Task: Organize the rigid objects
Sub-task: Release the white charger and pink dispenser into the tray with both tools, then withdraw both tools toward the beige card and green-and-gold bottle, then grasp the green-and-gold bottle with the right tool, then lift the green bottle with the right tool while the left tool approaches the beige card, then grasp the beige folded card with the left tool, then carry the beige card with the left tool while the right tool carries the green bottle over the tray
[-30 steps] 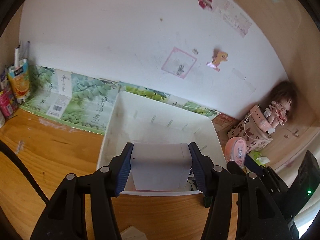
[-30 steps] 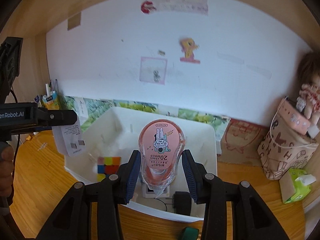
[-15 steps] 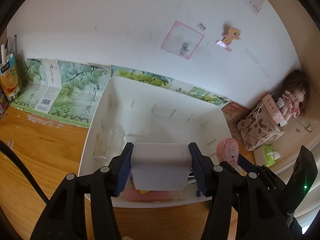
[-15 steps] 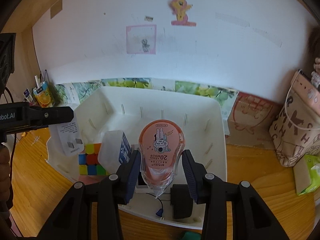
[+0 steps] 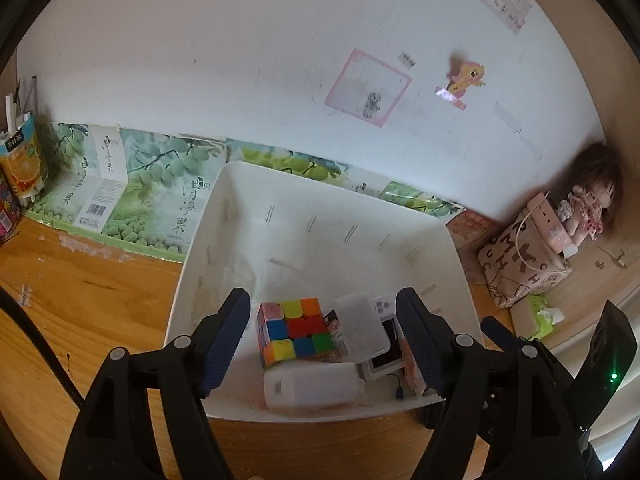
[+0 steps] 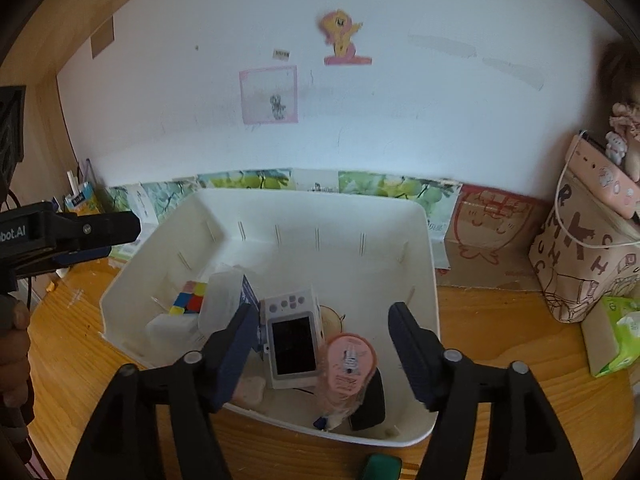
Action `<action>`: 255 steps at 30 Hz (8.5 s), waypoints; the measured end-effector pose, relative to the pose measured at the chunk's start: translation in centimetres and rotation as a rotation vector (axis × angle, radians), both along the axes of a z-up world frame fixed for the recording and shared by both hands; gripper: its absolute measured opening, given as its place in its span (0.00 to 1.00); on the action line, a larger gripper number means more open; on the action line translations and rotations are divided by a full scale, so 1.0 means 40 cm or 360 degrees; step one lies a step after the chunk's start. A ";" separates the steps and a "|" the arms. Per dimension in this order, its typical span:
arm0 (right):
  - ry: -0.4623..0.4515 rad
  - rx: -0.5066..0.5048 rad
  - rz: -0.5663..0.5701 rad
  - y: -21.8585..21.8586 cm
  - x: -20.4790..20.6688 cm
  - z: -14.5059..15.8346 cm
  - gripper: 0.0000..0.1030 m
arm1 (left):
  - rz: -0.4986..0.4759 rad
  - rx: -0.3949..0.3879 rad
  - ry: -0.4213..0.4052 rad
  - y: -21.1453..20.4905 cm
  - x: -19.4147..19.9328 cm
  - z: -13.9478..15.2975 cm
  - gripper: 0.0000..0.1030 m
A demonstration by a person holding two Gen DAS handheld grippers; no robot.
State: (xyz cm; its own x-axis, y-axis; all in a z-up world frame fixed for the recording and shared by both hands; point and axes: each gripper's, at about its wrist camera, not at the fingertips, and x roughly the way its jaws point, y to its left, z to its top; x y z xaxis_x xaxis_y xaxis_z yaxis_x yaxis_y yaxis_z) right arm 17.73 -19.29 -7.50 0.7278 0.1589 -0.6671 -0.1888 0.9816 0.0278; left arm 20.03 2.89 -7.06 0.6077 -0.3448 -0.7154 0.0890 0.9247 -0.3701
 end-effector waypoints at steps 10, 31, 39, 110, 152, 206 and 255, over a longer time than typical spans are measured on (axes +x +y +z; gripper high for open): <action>-0.0131 0.0026 -0.0054 0.018 -0.106 0.087 0.75 | 0.0069 -0.0072 -0.0164 0.045 -0.085 0.084 0.79; -0.0124 0.0313 -0.0341 0.071 -0.447 0.061 0.79 | 0.0097 -0.0026 -0.0185 0.176 -0.372 0.118 0.79; 0.0059 0.0465 -0.0516 0.073 -0.498 -0.017 0.79 | 0.0088 0.0057 -0.0034 0.221 -0.451 0.073 0.79; 0.0699 -0.0096 -0.0073 -0.088 -0.101 -0.267 0.56 | 0.0642 -0.0083 0.1093 0.052 -0.288 -0.330 0.79; 0.0379 -0.0030 -0.0008 -0.082 -0.246 -0.112 0.42 | 0.0697 -0.0366 0.0743 0.134 -0.467 -0.213 0.17; 0.0171 -0.0017 0.0644 0.046 -0.245 -0.030 0.42 | 0.0735 -0.0170 0.0894 0.150 -0.231 -0.304 0.79; 0.0131 0.0023 0.0550 0.008 -0.251 -0.026 0.42 | 0.0519 0.0212 0.1017 0.046 -0.161 -0.318 0.53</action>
State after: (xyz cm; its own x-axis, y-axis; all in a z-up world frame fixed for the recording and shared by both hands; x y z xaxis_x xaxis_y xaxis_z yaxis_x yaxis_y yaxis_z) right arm 7.68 -18.97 -8.53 0.5734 0.3960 -0.7172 -0.5062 0.8596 0.0699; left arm 13.57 4.72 -19.77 0.1146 -0.1028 -0.9881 -0.3945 0.9081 -0.1402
